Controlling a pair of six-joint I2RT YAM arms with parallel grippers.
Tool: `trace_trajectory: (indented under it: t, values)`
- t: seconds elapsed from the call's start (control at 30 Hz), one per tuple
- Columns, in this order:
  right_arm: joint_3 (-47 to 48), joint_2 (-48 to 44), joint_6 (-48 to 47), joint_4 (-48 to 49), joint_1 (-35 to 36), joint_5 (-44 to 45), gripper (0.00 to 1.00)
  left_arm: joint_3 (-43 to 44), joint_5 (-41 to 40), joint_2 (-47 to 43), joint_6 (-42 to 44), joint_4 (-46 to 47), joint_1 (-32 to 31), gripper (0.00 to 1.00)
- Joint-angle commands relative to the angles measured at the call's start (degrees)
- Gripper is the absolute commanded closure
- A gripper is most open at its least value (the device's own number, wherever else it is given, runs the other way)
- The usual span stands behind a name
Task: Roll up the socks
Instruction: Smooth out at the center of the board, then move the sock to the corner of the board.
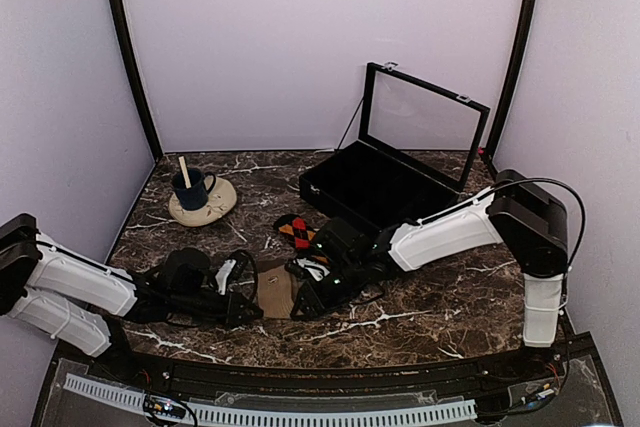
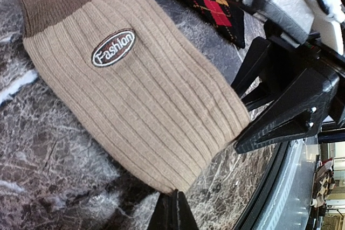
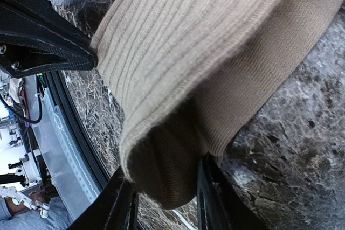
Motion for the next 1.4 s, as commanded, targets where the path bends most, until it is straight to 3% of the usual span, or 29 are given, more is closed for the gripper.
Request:
trace_trajectory:
  t: [0.0,0.4,0.9,1.13,1.37]
  values:
    - [-0.4,-1.8,-0.7,-4.9,-0.4,4.1,0.65,0.9,1.1,1.8,1.0,2.1,-0.2,1.0]
    - [1.8,-5.5,-2.5,-8.4,-0.6,6.1,0.62,4.7,3.0,7.7,2.5,5.2,-0.2,1.0]
    - [9.6,-6.6,-5.0,-12.8,-2.1,10.9,0.63,4.0,1.6,6.5,2.1,4.9,-0.2,1.0]
    - [15.6,0.3,-4.0,-9.4,-3.6,4.6,0.87,4.0,1.3,6.3,1.5,4.9,-0.2,1.0]
    - [20.3,8.8,0.6,-3.1,-4.5,-3.3,0.96,4.6,0.8,6.5,0.9,5.0,-0.2,1.0]
